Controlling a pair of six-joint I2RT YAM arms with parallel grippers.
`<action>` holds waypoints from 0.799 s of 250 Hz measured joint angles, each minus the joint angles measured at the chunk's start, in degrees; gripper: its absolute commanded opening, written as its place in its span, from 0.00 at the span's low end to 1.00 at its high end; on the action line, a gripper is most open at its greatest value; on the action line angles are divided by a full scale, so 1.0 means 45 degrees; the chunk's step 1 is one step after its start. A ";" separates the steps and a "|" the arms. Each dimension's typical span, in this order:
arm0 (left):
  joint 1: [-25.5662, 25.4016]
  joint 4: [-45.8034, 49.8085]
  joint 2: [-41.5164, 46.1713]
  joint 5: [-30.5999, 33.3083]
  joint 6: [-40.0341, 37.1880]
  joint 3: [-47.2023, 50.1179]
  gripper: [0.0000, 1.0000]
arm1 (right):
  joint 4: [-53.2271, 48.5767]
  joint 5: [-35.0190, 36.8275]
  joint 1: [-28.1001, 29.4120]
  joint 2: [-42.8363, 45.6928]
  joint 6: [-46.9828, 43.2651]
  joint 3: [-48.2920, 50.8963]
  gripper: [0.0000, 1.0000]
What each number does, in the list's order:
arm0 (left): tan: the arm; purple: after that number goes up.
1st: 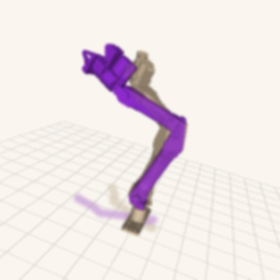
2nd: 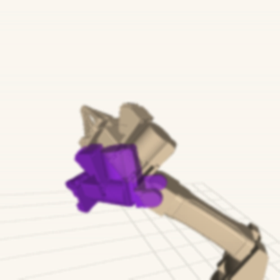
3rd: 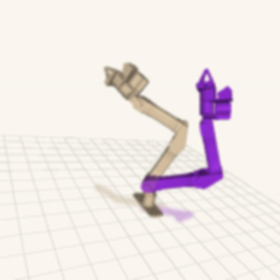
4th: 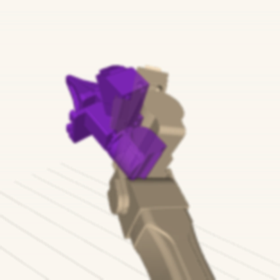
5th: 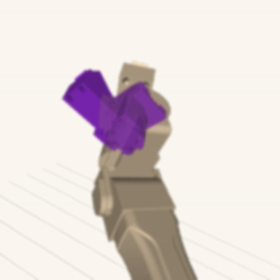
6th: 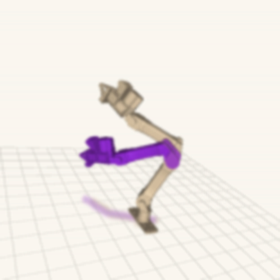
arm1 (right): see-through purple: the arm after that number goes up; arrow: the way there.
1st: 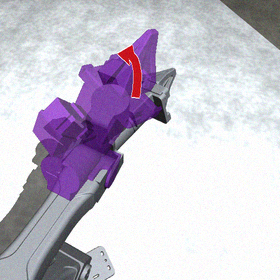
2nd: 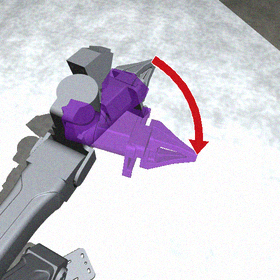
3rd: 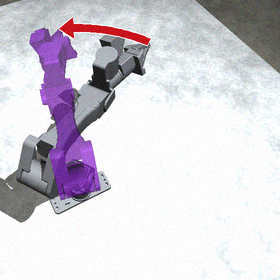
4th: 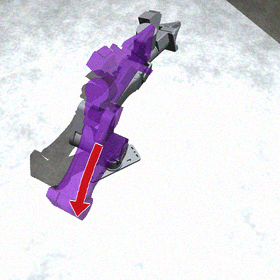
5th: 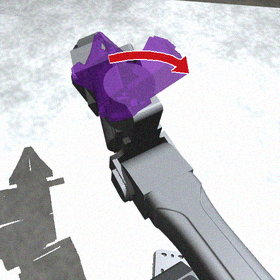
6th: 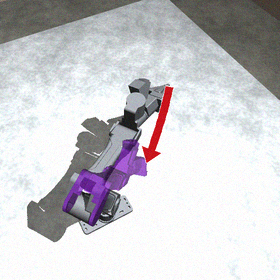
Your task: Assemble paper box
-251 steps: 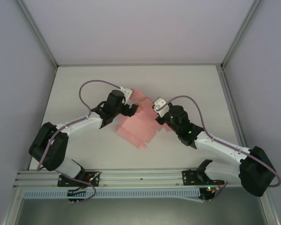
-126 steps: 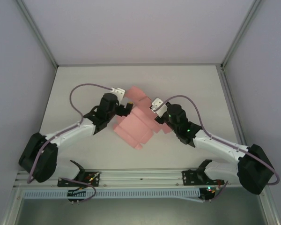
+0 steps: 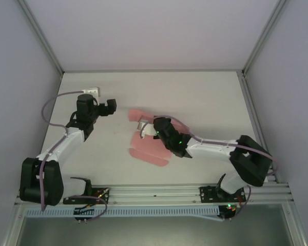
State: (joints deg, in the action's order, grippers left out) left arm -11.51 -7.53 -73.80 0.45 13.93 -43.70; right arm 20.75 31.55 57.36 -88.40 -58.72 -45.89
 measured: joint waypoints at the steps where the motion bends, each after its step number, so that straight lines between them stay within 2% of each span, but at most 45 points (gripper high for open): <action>1: 0.0010 0.0000 -0.0029 -0.0029 0.0000 0.0000 1.00 | 0.0063 0.0078 0.0034 -0.0092 -0.0112 -0.0005 0.04; 52: 0.0155 -0.0461 -0.1787 -0.1365 0.0034 -0.0408 1.00 | 0.1710 0.1248 0.0340 -0.1797 -0.1904 -0.0083 0.04; 115: 0.0155 -0.0554 -0.3789 -0.1977 0.0029 -0.1481 1.00 | 0.2098 0.1287 0.0350 -0.1836 -0.2215 -0.0311 0.04; 156: 0.0204 -0.0136 -0.5328 -0.2191 -0.0078 -0.3245 1.00 | 0.2098 0.1263 0.0350 -0.1831 -0.2239 -0.0311 0.04; 200: 0.0204 0.0219 -0.6771 -0.3254 -0.0282 -0.4590 1.00 | 0.2093 0.1137 0.0350 -0.1583 -0.2142 -0.0311 0.05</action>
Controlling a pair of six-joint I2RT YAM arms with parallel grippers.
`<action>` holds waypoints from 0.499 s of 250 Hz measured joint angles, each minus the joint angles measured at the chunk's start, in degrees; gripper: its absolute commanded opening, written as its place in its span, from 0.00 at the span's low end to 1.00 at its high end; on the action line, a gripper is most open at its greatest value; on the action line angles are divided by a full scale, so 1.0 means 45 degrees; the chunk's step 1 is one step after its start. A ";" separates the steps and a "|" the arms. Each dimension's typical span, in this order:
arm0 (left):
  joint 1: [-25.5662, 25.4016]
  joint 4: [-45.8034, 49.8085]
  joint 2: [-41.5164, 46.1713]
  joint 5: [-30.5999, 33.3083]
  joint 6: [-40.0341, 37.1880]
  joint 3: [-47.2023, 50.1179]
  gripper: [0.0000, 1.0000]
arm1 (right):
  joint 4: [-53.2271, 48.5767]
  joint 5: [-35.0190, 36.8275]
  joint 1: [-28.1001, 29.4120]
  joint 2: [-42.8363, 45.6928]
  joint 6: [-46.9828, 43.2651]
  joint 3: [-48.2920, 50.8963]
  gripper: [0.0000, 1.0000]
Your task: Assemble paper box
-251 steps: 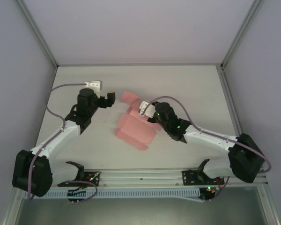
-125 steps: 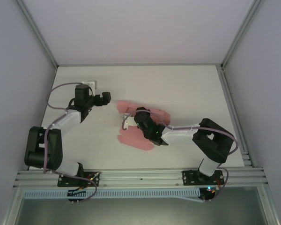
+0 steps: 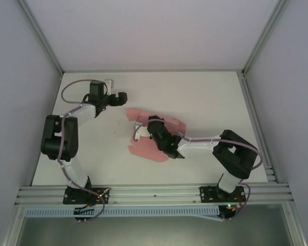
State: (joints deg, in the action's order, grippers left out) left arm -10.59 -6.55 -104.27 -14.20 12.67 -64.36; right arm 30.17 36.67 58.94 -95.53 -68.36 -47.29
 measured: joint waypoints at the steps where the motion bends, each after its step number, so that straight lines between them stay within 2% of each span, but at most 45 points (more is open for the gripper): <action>1: 0.0000 0.0034 -0.0058 -0.0068 -0.0019 -0.0029 1.00 | 0.0000 0.0005 0.0000 0.0005 0.0000 0.0000 0.05; 56: -0.0189 0.0719 -0.0500 -0.1773 -0.0573 0.0369 1.00 | 0.0000 0.0078 -0.0068 0.0039 0.0291 0.0024 0.04; 125: -0.1375 0.1141 0.1229 -0.3143 -0.1292 0.2001 1.00 | 0.0019 0.0321 -0.0287 0.0039 0.0583 0.0024 0.03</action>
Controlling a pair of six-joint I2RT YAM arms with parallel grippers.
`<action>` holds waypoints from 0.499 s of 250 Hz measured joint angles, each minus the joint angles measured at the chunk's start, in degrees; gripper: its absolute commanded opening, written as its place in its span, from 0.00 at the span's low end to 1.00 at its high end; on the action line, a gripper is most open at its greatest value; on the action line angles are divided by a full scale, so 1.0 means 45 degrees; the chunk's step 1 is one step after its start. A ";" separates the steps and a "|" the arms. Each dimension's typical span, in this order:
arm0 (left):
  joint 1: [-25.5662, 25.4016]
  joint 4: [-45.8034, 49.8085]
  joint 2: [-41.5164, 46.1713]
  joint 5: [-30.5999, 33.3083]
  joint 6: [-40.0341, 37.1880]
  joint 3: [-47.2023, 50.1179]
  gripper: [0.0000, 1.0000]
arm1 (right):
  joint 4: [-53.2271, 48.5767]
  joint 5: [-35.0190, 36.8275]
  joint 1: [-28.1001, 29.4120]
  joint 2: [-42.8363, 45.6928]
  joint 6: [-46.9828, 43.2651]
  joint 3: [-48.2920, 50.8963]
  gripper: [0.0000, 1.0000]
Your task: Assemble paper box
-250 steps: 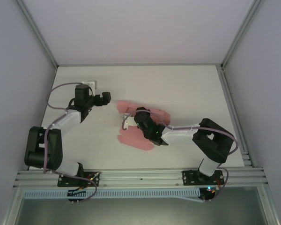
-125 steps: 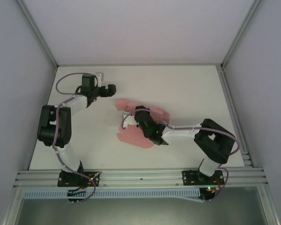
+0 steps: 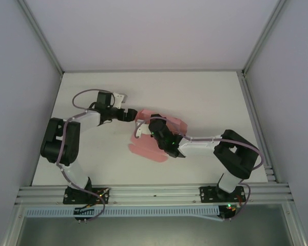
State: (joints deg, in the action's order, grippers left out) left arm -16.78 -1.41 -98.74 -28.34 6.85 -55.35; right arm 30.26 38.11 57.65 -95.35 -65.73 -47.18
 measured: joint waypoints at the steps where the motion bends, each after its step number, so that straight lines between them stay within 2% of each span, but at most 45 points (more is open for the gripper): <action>1: -0.0019 0.0000 0.0024 -0.0005 -0.0010 0.0010 1.00 | 0.0000 0.0000 0.0000 0.0000 0.0005 0.0000 0.03; 44: -0.0563 -0.0083 0.0777 0.0160 -0.0233 0.0432 1.00 | -0.0019 0.0078 0.0000 0.0000 0.0243 0.0000 0.03; 125: -0.1049 -0.0165 0.0962 0.0738 -0.0238 0.1583 0.99 | -0.0136 -0.0097 -0.0005 0.0165 0.0525 0.0340 0.04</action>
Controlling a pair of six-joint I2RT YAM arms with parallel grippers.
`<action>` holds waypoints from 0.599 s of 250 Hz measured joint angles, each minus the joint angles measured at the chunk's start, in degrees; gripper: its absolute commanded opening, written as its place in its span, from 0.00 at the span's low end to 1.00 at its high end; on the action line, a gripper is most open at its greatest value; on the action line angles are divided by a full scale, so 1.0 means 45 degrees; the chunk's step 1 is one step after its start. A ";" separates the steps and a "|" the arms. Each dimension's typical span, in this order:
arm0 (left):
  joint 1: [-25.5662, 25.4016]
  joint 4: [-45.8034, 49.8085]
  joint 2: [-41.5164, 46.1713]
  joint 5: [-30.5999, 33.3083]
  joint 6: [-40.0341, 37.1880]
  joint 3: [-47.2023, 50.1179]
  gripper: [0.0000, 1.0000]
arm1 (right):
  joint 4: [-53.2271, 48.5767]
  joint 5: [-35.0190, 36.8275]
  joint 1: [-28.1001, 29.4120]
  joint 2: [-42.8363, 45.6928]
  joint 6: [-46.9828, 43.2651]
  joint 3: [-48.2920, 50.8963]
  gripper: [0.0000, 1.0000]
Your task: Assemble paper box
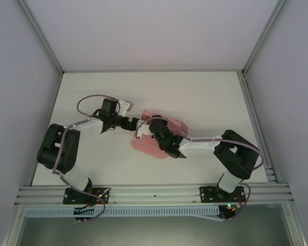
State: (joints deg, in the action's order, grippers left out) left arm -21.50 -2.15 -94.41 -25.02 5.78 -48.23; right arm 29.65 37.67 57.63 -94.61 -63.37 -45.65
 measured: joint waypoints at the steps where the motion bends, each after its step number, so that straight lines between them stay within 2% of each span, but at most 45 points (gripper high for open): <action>1: 0.0000 -0.0005 0.0019 0.0000 0.0000 0.0034 0.99 | -0.0005 -0.0005 0.0000 0.0010 0.0005 0.0010 0.04; 28: 0.0000 -0.0087 0.0466 -0.0068 -0.0175 0.0583 0.96 | -0.0287 -0.0379 -0.0063 0.0457 0.0262 0.0267 0.05; 52: 0.0000 -0.0350 0.0801 -0.0393 -0.0529 0.0782 0.90 | -0.0617 -0.0792 -0.0228 0.0855 0.0593 0.0350 0.05; 106: -0.0058 -0.1195 0.0559 -0.1807 -0.1263 0.0777 0.76 | -0.0869 -0.1384 -0.0597 0.1020 0.1185 0.0418 0.05; 150: -0.0345 -0.2001 0.0291 -0.2521 -0.1676 0.0816 0.76 | -0.1326 -0.1773 -0.0884 0.1020 0.1574 0.0563 0.04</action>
State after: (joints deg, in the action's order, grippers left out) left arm -23.05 -11.16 -93.10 -36.36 -1.76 -44.56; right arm 23.68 29.69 53.65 -90.02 -56.29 -43.11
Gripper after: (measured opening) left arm 0.763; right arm 0.049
